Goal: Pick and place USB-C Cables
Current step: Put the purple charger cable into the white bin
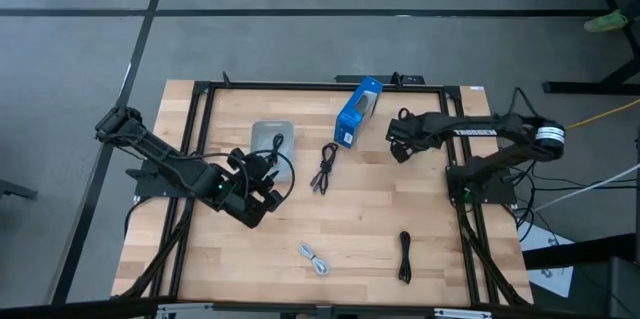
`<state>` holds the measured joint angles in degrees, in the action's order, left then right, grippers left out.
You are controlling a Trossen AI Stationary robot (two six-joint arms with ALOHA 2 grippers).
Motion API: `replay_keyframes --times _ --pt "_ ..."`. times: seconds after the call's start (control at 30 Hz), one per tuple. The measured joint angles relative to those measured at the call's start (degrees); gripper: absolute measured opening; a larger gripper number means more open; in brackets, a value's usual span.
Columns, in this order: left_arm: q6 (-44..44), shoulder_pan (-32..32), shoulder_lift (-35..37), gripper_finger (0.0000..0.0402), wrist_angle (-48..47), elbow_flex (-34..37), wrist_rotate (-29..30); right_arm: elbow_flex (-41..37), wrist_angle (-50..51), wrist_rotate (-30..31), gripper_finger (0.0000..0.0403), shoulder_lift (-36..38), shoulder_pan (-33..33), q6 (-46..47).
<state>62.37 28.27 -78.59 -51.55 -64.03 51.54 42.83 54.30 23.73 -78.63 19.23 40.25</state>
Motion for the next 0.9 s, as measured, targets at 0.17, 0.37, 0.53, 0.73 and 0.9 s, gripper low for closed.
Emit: replay_keyframes --times 0.17,0.37,0.53,0.73,0.9 --pt "-0.09 0.00 0.01 0.0103 -0.04 0.00 0.01 2.31 0.15 -2.21 0.0013 4.94 -5.78 1.97" --pt "-0.09 0.00 0.00 0.0103 -0.33 0.00 0.03 2.91 0.10 -6.06 0.0013 9.39 -13.23 5.46" --pt "-0.09 0.00 0.00 0.0103 -0.31 0.00 0.05 2.89 -2.52 -6.04 0.0013 10.07 -18.79 7.50" --pt "-0.07 -0.01 0.02 0.0103 -0.28 0.00 0.05 2.91 -10.84 -10.48 0.0013 10.09 -23.97 5.53" --pt "-0.07 0.00 0.00 0.0103 -0.28 0.00 0.05 2.92 -20.00 -15.17 0.0014 10.12 -27.21 2.44"
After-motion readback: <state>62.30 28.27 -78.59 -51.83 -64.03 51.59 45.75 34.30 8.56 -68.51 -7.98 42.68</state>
